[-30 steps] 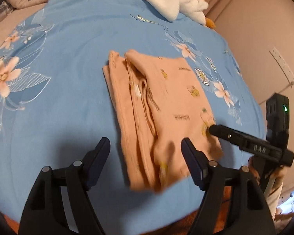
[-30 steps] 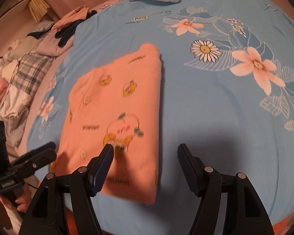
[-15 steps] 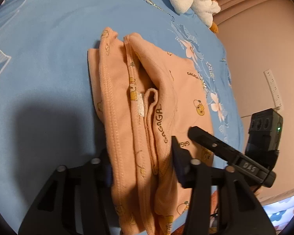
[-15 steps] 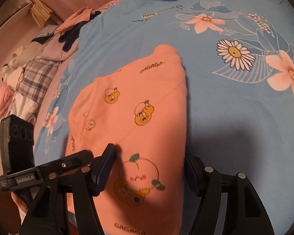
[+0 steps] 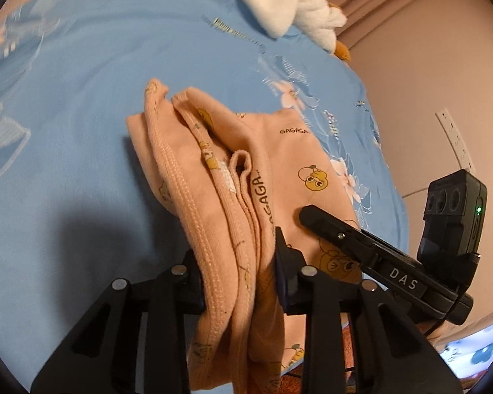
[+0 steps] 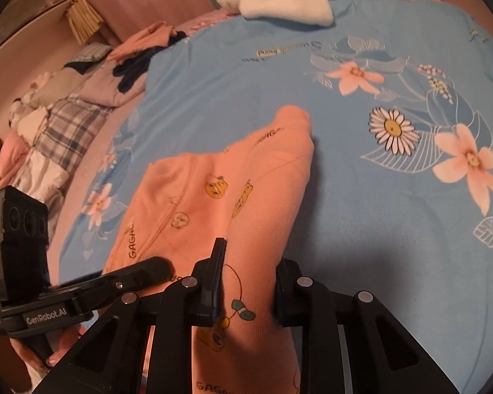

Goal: Fold small clothes

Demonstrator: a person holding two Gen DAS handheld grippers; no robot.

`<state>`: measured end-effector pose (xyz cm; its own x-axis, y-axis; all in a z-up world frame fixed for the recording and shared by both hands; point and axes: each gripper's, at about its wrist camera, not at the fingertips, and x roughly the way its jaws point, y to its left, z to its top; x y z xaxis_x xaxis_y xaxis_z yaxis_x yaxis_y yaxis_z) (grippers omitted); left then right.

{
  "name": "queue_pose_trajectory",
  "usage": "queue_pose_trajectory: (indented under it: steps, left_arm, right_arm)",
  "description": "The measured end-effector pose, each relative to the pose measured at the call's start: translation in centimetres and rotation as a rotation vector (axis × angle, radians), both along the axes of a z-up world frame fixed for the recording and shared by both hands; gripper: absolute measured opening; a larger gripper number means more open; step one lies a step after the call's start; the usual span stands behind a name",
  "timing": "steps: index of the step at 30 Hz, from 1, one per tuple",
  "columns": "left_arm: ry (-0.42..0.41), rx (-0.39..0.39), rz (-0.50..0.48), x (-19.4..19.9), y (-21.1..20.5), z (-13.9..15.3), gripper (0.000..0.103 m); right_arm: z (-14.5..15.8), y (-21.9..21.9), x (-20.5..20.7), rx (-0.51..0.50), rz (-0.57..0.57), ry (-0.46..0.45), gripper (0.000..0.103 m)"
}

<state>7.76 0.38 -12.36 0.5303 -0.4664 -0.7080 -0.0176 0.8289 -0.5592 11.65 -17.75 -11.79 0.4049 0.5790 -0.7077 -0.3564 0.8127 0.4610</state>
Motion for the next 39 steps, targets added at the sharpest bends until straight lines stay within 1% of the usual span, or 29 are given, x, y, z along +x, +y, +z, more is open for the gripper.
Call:
queue_pose_trajectory:
  steps: [5, 13, 22, 27, 39]
  left_arm:
    - [-0.070, 0.060, -0.029, -1.1, -1.2, 2.8, 0.030]
    - [-0.158, 0.108, -0.064, -1.1, -2.8, 5.8, 0.031]
    - [-0.217, 0.159, -0.071, 0.5, -3.7, 7.8, 0.031]
    - [-0.228, 0.176, -0.058, 1.3, -3.7, 8.0, 0.031]
    - [-0.223, 0.196, -0.037, 1.5, -3.4, 8.3, 0.031]
  right_arm:
    - [2.2, -1.0, -0.8, 0.015, -0.002, -0.070, 0.026]
    - [4.7, -2.6, -0.3, 0.027, -0.024, -0.149, 0.026]
    - [6.3, -3.3, 1.0, 0.013, -0.041, -0.202, 0.026]
    - [6.7, -2.9, 1.5, 0.004, -0.043, -0.218, 0.026]
    - [6.9, -2.2, 1.8, -0.008, -0.026, -0.226, 0.026]
